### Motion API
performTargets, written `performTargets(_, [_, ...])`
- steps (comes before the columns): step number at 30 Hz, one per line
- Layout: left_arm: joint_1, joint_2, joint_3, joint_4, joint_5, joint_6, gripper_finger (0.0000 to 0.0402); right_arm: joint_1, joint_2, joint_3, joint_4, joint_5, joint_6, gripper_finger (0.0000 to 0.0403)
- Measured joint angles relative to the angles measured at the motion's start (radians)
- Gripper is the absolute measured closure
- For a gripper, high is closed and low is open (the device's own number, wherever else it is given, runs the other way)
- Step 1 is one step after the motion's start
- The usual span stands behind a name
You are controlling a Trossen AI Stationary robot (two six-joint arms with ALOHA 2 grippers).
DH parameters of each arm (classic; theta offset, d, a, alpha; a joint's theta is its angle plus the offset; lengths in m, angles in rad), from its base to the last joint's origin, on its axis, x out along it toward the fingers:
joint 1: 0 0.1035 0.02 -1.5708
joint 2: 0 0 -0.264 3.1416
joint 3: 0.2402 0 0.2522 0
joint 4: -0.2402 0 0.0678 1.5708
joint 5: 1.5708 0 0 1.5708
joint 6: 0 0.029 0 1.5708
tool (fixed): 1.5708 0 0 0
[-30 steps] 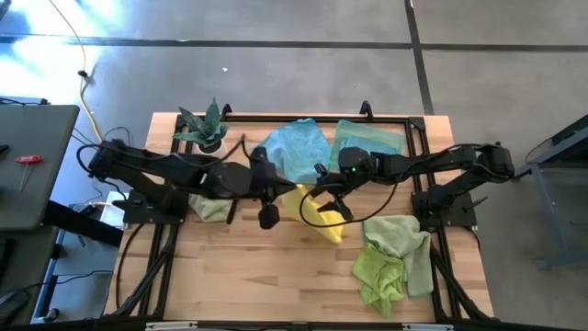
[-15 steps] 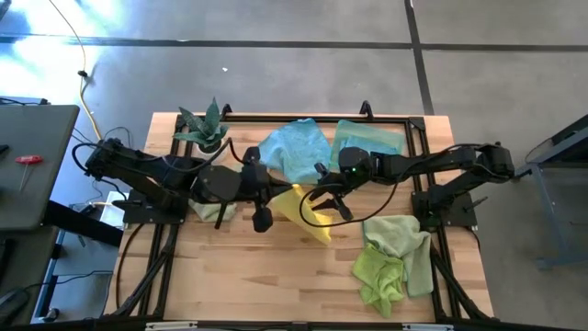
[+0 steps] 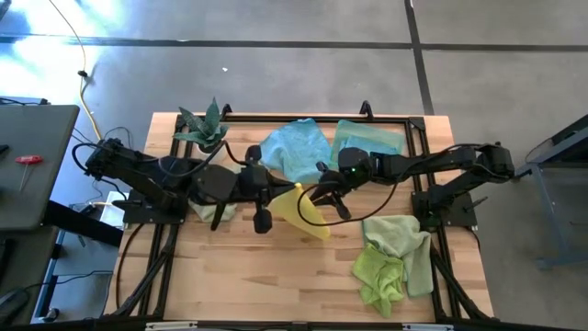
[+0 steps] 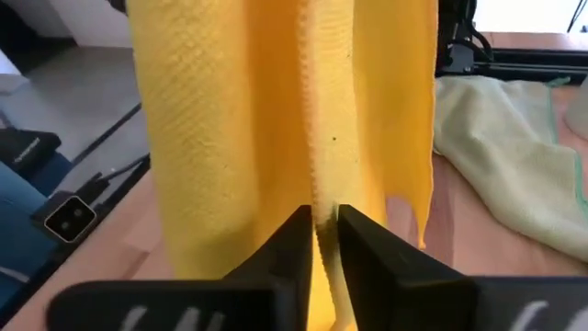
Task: Fold microfiber towels
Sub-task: Fold the yellow microfiber cloth
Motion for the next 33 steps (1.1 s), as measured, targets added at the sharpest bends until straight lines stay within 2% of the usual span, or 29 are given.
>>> performTargets(5, [-0.021, 0.000, 0.000, -0.019, 0.000, -0.002, 0.0401, 0.000, 0.000, 0.000, -0.002, 0.001, 0.083, 0.0398])
performTargets(10, [-0.045, -0.011, 0.001, -0.106, -0.040, -0.073, 0.0401, 0.000, -0.001, 0.000, -0.013, 0.001, 0.169, 0.0401])
performTargets(19, [-0.076, -0.017, 0.000, -0.386, -0.055, -0.362, 0.0401, 0.000, -0.082, 0.000, -0.070, 0.060, 0.255, 0.0402])
performTargets(25, [-0.076, 0.008, 0.001, -0.412, -0.015, -0.460, 0.0401, 0.024, -0.137, 0.000, -0.133, 0.065, 0.392, 0.0402])
performTargets(33, [-0.083, 0.083, 0.000, -0.440, -0.015, -0.482, 0.0401, 0.117, -0.227, 0.023, -0.250, 0.061, 0.538, 0.0403])
